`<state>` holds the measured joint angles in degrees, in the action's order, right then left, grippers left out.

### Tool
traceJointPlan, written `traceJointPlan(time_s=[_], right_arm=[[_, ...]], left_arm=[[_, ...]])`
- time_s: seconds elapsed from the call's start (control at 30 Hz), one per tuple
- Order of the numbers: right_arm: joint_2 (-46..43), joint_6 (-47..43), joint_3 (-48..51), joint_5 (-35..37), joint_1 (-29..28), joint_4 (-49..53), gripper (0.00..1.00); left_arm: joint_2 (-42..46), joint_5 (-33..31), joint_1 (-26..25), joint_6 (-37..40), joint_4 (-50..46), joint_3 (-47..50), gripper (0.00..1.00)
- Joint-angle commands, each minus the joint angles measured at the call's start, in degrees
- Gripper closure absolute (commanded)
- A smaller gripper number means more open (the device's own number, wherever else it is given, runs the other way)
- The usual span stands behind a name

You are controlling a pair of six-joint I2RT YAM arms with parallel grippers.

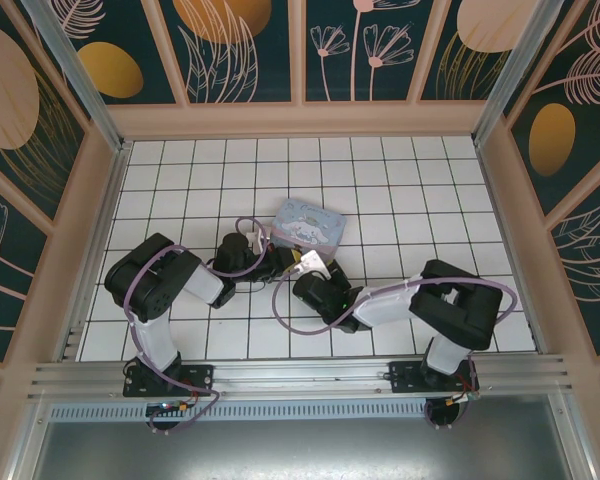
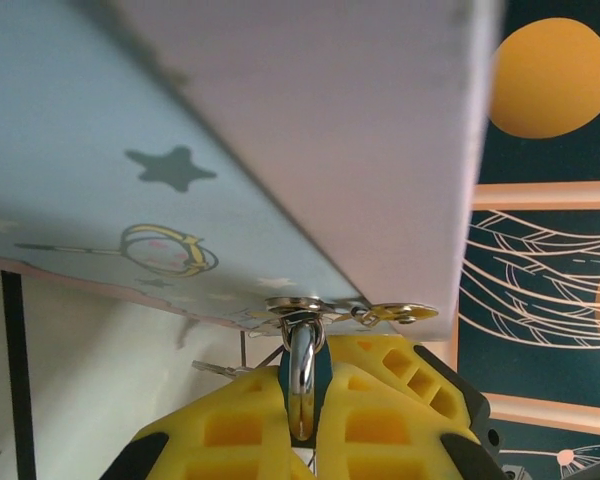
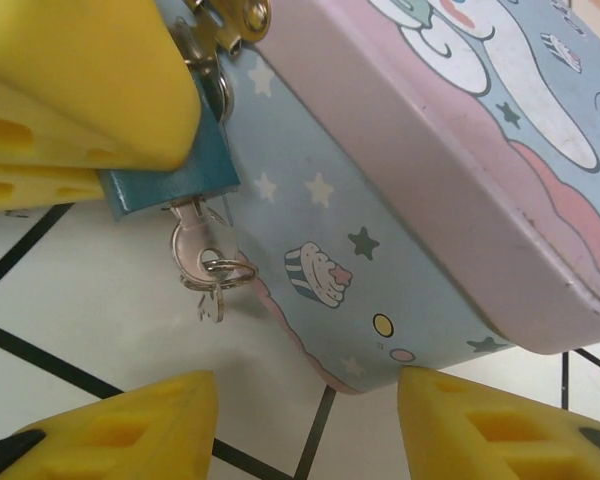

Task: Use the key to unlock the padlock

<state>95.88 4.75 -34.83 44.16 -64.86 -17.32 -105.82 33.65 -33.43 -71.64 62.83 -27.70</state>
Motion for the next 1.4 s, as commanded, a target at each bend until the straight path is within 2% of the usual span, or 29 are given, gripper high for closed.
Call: traceJointPlan(time_s=[0.0, 0.53, 0.83, 1.37], right_arm=[[2.24, -0.87, -1.63, 6.46, 0.08, -1.92, 0.50], [7.96, -3.70, -6.80, 8.47, 0.76, -7.58, 0.52], [5.78, -4.56, -4.90, 8.75, -0.41, -10.63, 0.53], [3.63, -0.35, -2.16, 9.91, -2.73, -6.90, 0.53]], left_arm=[[0.06, 2.75, -0.47, 0.20, 2.42, -0.82, 1.00], [-0.17, 2.95, -0.41, 0.12, 3.27, -0.12, 1.00], [-0.37, 2.93, -0.18, 0.07, 3.35, -0.07, 1.00], [-0.27, 3.18, 0.41, 0.17, 2.13, -1.31, 1.00]])
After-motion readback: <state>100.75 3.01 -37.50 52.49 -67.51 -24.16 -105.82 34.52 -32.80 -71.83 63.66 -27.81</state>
